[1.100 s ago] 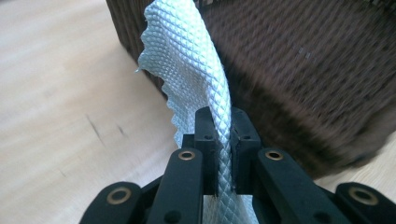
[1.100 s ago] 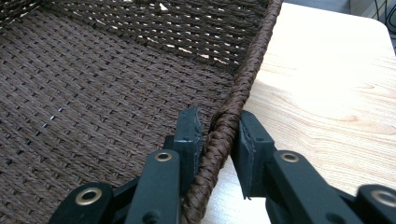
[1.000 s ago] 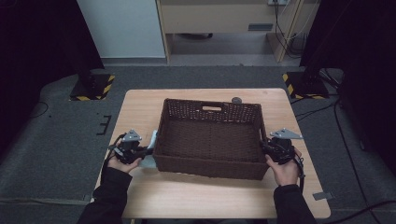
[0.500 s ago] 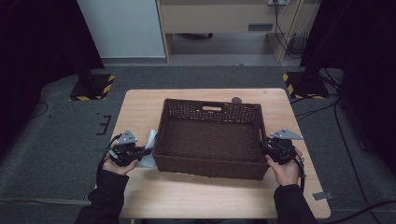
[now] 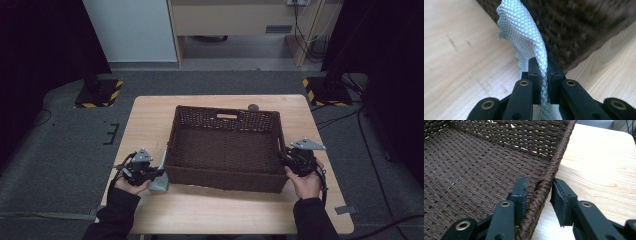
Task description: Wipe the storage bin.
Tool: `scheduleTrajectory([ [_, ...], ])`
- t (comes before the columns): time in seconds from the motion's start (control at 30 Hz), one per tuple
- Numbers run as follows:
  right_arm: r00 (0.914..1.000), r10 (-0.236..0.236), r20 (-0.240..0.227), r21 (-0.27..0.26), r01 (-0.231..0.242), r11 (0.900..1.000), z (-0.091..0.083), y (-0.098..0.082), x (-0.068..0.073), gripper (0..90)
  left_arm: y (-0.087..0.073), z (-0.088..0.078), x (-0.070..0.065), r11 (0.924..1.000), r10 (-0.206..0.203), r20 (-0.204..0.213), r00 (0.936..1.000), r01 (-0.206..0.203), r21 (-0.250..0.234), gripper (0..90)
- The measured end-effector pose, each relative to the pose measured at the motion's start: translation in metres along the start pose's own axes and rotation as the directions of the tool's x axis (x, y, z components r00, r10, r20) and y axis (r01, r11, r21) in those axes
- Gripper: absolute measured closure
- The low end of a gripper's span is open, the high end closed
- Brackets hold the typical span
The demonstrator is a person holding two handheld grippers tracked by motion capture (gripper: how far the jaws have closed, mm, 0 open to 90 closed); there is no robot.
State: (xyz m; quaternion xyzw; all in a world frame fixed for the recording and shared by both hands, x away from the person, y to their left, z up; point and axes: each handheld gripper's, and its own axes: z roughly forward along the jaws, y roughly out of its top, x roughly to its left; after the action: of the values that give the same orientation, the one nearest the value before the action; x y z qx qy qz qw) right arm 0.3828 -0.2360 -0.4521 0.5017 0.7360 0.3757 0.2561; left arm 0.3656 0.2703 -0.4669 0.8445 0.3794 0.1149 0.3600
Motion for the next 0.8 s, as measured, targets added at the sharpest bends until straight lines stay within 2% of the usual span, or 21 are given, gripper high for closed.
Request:
scheduleTrajectory([
  [0.17,1.0,-0.004,-0.001,0.002,0.004,1.0,0.0,0.0,0.0,65.8,0.01,-0.021,-0.005,0.9977,0.022,-0.007,0.9997,-0.022,-0.064,83.5],
  [0.3,1.0,0.0,-0.007,0.004,0.0,1.0,0.0,0.0,0.0,66.0,0.016,-0.032,-0.009,0.9959,0.041,-0.022,0.9989,-0.043,-0.079,83.6],
  [0.47,1.0,-0.002,-0.006,0.001,0.002,1.0,0.0,0.0,0.0,66.1,0.006,-0.022,-0.012,0.9983,0.03,-0.016,0.9994,-0.031,-0.05,83.6],
  [0.63,1.0,0.0,-0.006,-0.001,0.0,1.0,0.0,0.0,0.0,66.2,-0.012,-0.006,-0.011,0.9996,-0.018,-0.031,0.9994,0.019,0.023,83.6],
  [0.67,1.0,-0.001,-0.006,0.0,0.001,1.0,0.0,0.0,0.0,66.2,-0.012,-0.005,-0.01,0.9994,-0.016,-0.032,0.9994,0.017,0.03,83.5],
  [0.8,1.0,0.002,-0.009,0.002,-0.002,1.0,0.0,0.0,0.0,66.2,-0.005,-0.017,-0.014,0.9999,-0.011,-0.037,0.9992,0.011,-0.009,83.6],
])
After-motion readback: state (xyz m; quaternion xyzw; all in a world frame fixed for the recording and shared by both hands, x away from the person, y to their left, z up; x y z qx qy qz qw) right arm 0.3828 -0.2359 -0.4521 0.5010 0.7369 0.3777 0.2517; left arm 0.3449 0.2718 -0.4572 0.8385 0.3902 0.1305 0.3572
